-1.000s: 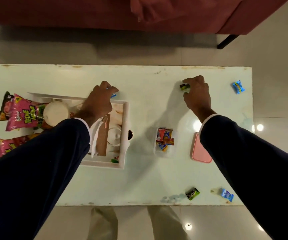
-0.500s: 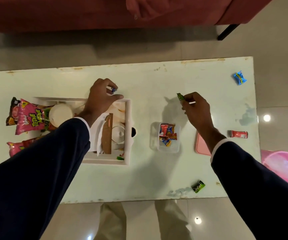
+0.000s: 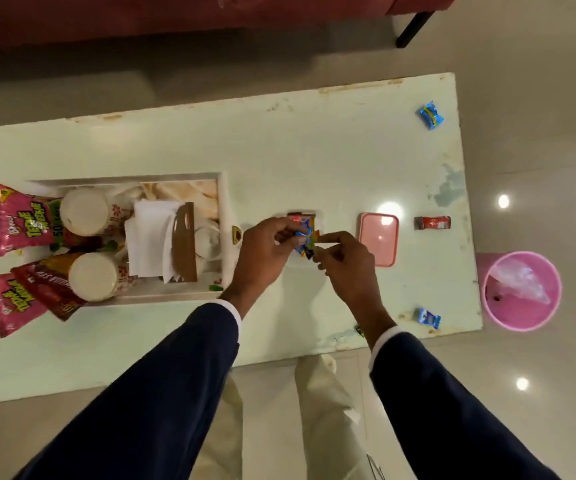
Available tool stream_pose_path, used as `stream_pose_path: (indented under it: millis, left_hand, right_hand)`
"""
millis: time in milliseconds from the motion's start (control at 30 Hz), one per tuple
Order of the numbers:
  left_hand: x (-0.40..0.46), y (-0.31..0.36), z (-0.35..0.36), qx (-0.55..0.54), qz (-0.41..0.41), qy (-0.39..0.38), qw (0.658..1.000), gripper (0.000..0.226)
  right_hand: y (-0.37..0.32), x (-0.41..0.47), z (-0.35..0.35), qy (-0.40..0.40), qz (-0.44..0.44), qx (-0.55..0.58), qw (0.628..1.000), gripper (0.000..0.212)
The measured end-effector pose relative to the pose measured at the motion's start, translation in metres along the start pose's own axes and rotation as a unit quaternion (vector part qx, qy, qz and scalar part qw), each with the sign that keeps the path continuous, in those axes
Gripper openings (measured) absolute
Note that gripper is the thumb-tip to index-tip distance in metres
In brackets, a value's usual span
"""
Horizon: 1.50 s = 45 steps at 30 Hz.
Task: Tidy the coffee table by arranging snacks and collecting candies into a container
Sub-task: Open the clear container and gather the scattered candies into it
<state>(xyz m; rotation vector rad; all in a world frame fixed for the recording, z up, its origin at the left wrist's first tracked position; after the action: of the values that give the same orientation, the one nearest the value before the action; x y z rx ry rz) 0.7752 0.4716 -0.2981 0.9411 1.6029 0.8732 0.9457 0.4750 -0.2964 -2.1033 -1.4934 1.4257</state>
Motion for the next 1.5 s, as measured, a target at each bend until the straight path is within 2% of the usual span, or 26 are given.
stream_pose_path:
  millis: [100, 200, 300, 433, 567, 700, 767, 867, 933, 1033, 1100, 1200, 1367, 1433, 1500]
  left_hand:
    - [-0.016, -0.01, 0.004, 0.097, 0.01, -0.013, 0.995, 0.029]
    - [-0.028, -0.012, -0.001, 0.174, 0.054, -0.029, 0.983, 0.026]
    - [-0.037, -0.013, 0.001, 0.193, 0.071, -0.065, 0.976, 0.019]
    - [-0.056, -0.015, 0.023, 0.223, 0.069, -0.151, 0.96, 0.015]
    - [-0.079, -0.024, 0.071, 0.255, 0.029, -0.243, 0.935, 0.012]
    - [-0.099, -0.04, 0.122, 0.322, -0.018, -0.287, 0.902, 0.033]
    - [-0.107, -0.043, 0.144, 0.369, -0.003, -0.275, 0.888, 0.041]
    - [-0.112, -0.044, 0.169, 0.411, 0.025, -0.233, 0.881, 0.047]
    - [-0.111, -0.046, 0.178, 0.416, 0.023, -0.212, 0.884, 0.046]
    - [-0.107, -0.049, 0.184, 0.402, 0.015, -0.201, 0.893, 0.035]
    - [-0.104, -0.047, 0.183, 0.366, -0.002, -0.196, 0.91, 0.03]
    - [-0.101, -0.033, 0.169, 0.295, -0.02, -0.159, 0.942, 0.024]
    - [-0.089, -0.003, 0.109, 0.163, 0.01, -0.004, 0.987, 0.013]
    - [-0.079, 0.006, 0.081, 0.113, 0.01, 0.064, 0.992, 0.013]
    - [-0.066, 0.011, 0.057, 0.104, 0.008, 0.1, 0.99, 0.013]
  right_hand:
    - [0.015, -0.008, -0.009, 0.013, 0.011, 0.003, 1.0, 0.012]
    - [0.044, -0.021, -0.027, 0.034, 0.042, -0.001, 0.999, 0.012]
    - [0.078, -0.041, -0.045, 0.052, 0.075, -0.036, 0.995, 0.01]
    - [0.123, -0.072, -0.062, 0.078, 0.114, -0.063, 0.988, 0.014]
    - [0.156, -0.092, -0.077, 0.123, 0.147, -0.065, 0.979, 0.026]
    - [0.172, -0.09, -0.096, 0.178, 0.148, -0.077, 0.97, 0.039]
    - [0.177, -0.081, -0.103, 0.169, 0.133, -0.088, 0.973, 0.043]
    - [0.184, -0.064, -0.107, 0.109, 0.11, -0.159, 0.975, 0.045]
    - [0.186, -0.056, -0.107, 0.083, 0.089, -0.203, 0.971, 0.035]
    - [0.19, -0.048, -0.106, 0.07, 0.063, -0.2, 0.975, 0.016]
    - [0.191, -0.044, -0.104, 0.064, 0.065, -0.156, 0.984, 0.014]
    - [0.183, -0.043, -0.1, 0.042, 0.098, 0.001, 0.994, 0.017]
    - [0.138, -0.038, -0.076, 0.009, 0.066, 0.077, 0.995, 0.017]
    - [0.108, -0.035, -0.06, -0.009, 0.043, 0.113, 0.993, 0.017]
    - [0.077, -0.03, -0.043, -0.024, 0.011, 0.136, 0.99, 0.018]
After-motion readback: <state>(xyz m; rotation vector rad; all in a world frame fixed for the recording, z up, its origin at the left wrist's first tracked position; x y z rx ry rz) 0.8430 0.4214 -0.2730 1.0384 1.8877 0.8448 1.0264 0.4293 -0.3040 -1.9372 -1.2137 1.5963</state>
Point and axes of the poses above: each hand's wrist, its own x-axis towards the middle knuckle, its own z-axis out of the palm, y = z × x, the point moved 3 cm from there along x, towards the middle knuckle, and after that the axes turned 10 degrees about -x, right-handed, at the moved point
